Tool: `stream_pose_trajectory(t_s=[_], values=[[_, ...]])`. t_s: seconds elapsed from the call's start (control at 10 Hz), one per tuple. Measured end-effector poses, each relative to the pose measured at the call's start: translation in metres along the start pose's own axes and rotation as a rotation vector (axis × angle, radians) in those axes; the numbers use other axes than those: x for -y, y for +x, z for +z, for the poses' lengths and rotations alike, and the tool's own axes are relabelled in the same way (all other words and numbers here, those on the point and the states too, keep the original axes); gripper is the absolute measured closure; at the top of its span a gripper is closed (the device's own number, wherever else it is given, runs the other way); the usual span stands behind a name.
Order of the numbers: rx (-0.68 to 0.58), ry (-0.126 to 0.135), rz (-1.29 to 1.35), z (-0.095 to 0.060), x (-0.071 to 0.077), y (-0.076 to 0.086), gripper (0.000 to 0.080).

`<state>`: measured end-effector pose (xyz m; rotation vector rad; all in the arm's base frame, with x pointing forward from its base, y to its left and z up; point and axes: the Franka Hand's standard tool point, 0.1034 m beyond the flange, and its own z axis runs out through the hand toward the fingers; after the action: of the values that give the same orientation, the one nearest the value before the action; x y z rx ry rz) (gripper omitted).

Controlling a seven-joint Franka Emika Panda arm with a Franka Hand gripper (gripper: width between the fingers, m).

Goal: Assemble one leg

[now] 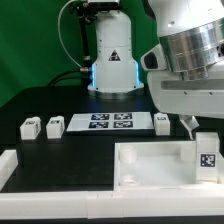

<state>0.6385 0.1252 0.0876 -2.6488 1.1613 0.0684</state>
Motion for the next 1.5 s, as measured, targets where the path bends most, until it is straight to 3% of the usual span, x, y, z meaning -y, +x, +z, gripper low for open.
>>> stream_pose_trajectory(t_s=[0.2, 0.4, 0.5, 0.6, 0.8, 1.1, 1.5], values=[[-0.014, -0.012, -0.215, -0.001, -0.006, 0.011, 0.0151], [-0.049, -0.039, -0.485, 0.000, -0.002, 0.009, 0.0151], [-0.047, -0.035, -0.463, 0.000, -0.002, 0.009, 0.0151], [-0.048, -0.036, -0.442, 0.000, -0.002, 0.009, 0.0191], [-0.048, -0.036, -0.443, 0.000, -0.003, 0.009, 0.0463], [-0.053, -0.025, -0.131, -0.001, -0.005, 0.013, 0.0495], [-0.040, 0.084, 0.560, -0.001, -0.010, 0.017, 0.0495]])
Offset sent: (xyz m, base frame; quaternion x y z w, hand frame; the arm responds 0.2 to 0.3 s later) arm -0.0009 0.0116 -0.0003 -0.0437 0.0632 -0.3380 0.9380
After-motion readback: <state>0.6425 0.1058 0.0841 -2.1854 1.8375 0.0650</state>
